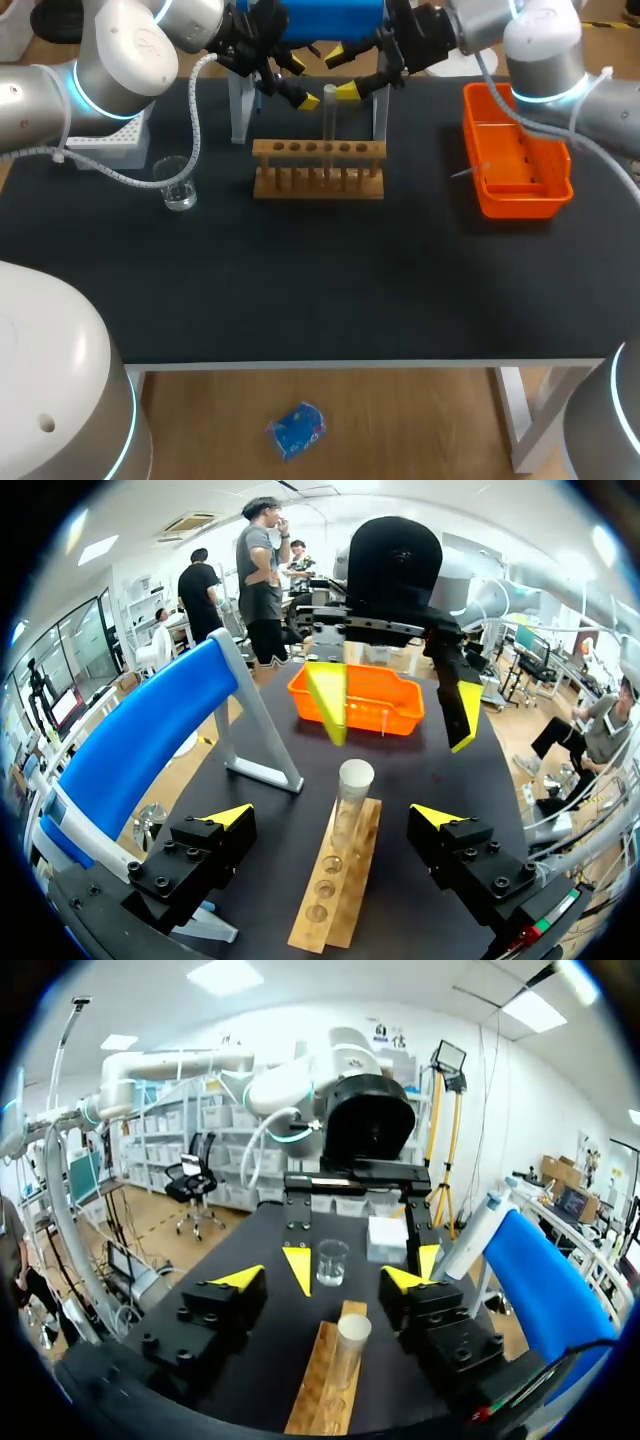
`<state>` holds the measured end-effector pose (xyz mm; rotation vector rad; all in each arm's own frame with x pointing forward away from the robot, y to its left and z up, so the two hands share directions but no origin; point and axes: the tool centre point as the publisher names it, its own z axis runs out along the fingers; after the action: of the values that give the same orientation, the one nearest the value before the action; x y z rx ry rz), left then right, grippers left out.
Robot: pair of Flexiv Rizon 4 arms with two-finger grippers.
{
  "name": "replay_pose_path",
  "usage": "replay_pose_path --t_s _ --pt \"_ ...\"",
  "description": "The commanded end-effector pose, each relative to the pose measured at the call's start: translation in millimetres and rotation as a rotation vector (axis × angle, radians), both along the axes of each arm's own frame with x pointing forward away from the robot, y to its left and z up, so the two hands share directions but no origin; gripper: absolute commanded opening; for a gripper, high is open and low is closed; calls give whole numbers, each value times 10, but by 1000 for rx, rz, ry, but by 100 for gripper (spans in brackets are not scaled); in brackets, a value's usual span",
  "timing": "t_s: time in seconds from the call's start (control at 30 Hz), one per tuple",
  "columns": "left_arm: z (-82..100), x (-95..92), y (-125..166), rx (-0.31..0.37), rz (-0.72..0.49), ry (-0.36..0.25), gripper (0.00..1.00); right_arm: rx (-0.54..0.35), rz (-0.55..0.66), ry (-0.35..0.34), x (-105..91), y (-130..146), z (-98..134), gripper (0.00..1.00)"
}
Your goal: Invert the test tube, pick up the pipette, mount the tip to pipette, aspirate from beaker and dispense into the tube, eject the tip, return the pipette, and cap with the stopper.
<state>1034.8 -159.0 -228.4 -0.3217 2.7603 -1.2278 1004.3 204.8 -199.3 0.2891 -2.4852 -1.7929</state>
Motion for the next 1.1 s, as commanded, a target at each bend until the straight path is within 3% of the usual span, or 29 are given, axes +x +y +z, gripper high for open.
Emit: replay_pose_path --t_s 0.03,0.33,1.1 --pt "-12 0 3 -4 -1 -3 100 67 6 13 -1 6 -51 0" --pt "-12 0 3 -4 -1 -3 100 179 11 57 30 33 -37 0" --pt "-12 0 3 -4 -1 -3 100 233 -1 94 181 87 -151 0"
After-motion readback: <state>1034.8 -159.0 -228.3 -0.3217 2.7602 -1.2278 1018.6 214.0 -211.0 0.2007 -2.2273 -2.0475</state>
